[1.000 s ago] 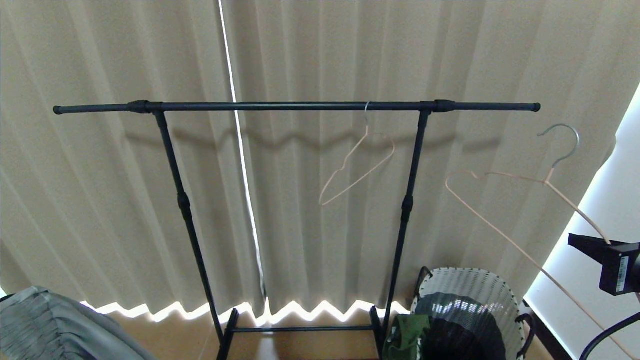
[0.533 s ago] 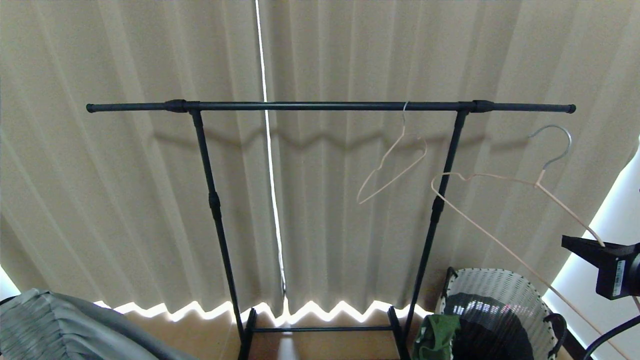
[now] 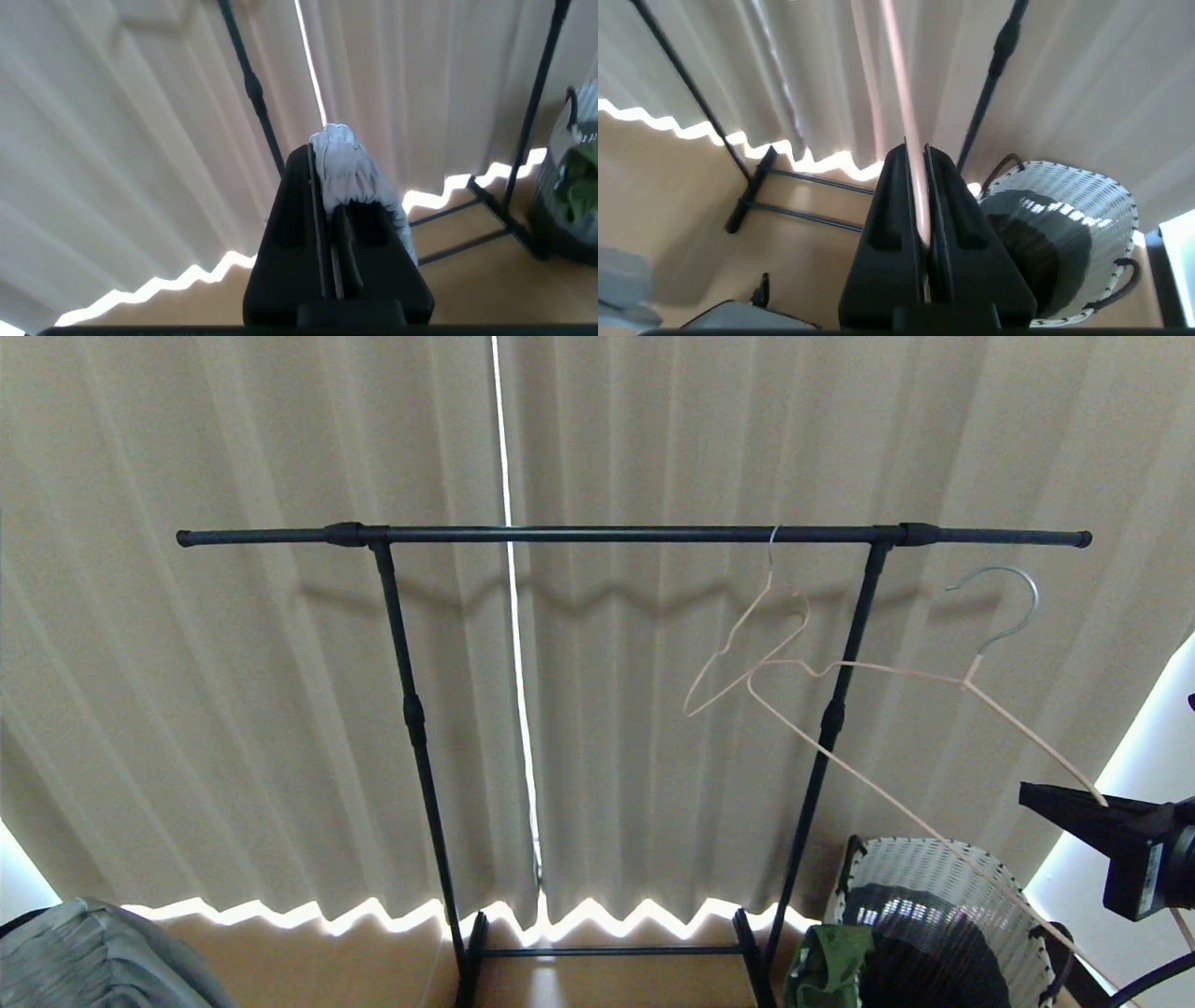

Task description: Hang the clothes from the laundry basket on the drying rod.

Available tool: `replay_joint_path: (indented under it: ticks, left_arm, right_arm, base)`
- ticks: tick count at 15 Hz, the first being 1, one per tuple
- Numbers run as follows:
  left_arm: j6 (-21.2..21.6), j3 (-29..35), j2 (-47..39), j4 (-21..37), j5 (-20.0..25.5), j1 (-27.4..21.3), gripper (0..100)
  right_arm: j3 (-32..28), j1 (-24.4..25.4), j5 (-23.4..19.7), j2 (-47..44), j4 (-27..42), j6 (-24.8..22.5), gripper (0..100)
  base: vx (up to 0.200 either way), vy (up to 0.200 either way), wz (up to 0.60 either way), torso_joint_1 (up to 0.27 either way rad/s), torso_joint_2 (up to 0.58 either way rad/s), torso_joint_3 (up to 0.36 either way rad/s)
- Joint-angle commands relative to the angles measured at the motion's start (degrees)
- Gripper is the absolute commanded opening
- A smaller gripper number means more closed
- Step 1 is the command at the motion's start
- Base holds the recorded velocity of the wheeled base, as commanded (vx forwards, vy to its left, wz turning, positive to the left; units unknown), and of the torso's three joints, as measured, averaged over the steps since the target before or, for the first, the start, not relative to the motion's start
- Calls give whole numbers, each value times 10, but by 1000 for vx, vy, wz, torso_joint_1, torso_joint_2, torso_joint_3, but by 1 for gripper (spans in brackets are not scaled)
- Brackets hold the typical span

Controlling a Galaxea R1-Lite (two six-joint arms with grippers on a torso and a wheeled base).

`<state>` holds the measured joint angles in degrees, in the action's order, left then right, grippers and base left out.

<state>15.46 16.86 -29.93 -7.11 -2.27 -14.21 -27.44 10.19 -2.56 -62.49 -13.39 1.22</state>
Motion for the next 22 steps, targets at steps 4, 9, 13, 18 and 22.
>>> replay_joint_path:
  ticks: [4, 9, 13, 18, 22]
  left_arm:
    - [2, 11, -42, 1, 2, -4, 0]
    - [-42, 153, -230, 0, 31, -31, 0]
    - [-99, 310, -398, 5, -16, -82, 0]
    - [-106, 452, -562, 23, -111, -83, 0]
    - [-113, 461, -588, 27, -138, -83, 0]
  right_arm:
    - [4, 84, -1, 12, -15, 23, 0]
    - [4, 182, -1, -35, -62, 71, 0]
    - [4, 261, -3, -58, -99, 111, 0]
    - [2, 340, -46, -59, -101, 136, 0]
    - [12, 403, -46, -66, -140, 137, 0]
  base:
    - [0, 0, 0, 0, 0, 0]
    - [0, 0, 0, 0, 0, 0]
    - [0, 0, 0, 0, 0, 0]
    - [0, 0, 0, 0, 0, 0]
    - [0, 0, 0, 0, 0, 0]
